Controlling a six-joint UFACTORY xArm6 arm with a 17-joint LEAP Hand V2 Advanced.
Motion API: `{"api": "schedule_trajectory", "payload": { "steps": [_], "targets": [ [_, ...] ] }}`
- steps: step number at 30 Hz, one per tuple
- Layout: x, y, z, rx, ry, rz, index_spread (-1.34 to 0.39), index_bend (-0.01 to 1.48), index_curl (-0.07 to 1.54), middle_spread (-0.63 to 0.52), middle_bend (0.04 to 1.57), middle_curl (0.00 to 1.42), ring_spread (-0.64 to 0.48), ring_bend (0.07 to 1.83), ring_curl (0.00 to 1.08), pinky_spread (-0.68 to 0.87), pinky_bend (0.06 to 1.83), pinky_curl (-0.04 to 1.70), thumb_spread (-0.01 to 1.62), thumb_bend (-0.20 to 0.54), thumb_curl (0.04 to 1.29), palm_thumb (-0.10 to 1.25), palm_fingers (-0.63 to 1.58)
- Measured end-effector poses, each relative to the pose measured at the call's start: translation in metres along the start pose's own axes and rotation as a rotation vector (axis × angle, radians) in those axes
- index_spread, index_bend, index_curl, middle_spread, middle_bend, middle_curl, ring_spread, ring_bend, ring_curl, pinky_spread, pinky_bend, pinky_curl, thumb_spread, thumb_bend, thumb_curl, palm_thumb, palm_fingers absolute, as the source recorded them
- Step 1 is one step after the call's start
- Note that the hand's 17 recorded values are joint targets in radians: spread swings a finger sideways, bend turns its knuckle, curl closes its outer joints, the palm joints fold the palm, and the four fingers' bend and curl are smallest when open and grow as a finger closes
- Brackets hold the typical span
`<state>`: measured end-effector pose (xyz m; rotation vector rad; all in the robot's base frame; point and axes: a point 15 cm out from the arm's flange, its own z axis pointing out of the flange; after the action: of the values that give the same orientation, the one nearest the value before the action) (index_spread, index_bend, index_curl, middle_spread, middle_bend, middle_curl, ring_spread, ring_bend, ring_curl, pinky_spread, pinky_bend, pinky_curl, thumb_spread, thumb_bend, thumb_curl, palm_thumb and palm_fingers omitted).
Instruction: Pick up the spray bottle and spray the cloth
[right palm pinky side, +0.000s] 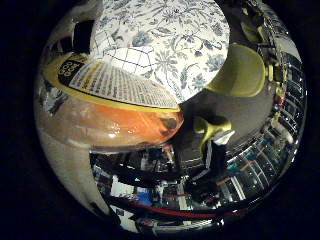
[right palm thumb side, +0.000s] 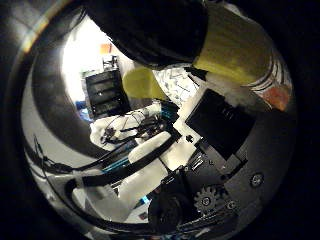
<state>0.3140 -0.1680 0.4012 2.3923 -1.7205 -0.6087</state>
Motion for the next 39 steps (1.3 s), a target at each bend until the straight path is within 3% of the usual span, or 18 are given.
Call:
{"api": "schedule_trajectory", "payload": {
  "steps": [10, 22, 30, 39],
  "targets": [
    [-0.015, -0.011, 0.018, -0.084, 0.242, 0.092, -0.18, 1.17, 0.74, -0.07, 1.40, 0.61, -0.17, 1.47, 0.63, -0.20, 1.04, 1.25, 1.01, -0.013, 0.68, 1.09, 1.17],
    [-0.068, -0.044, 0.101, -0.184, 0.523, 0.053, -0.18, 1.17, 0.75, -0.07, 1.40, 0.62, -0.17, 1.46, 0.63, -0.21, 1.04, 1.27, 1.01, -0.013, 0.69, 1.08, 1.18],
    [-0.079, -0.056, 0.121, -0.189, 0.564, 0.041, -0.18, 1.17, 0.75, -0.07, 1.40, 0.62, -0.17, 1.46, 0.64, -0.21, 1.04, 1.27, 1.01, -0.013, 0.69, 1.07, 1.17],
    [-0.102, -0.045, 0.064, -0.066, 0.527, 0.037, -0.19, 1.16, 0.75, -0.07, 1.39, 0.62, -0.17, 1.46, 0.63, -0.21, 1.04, 1.26, 1.01, -0.013, 0.69, 1.06, 1.18]
  ]
}}
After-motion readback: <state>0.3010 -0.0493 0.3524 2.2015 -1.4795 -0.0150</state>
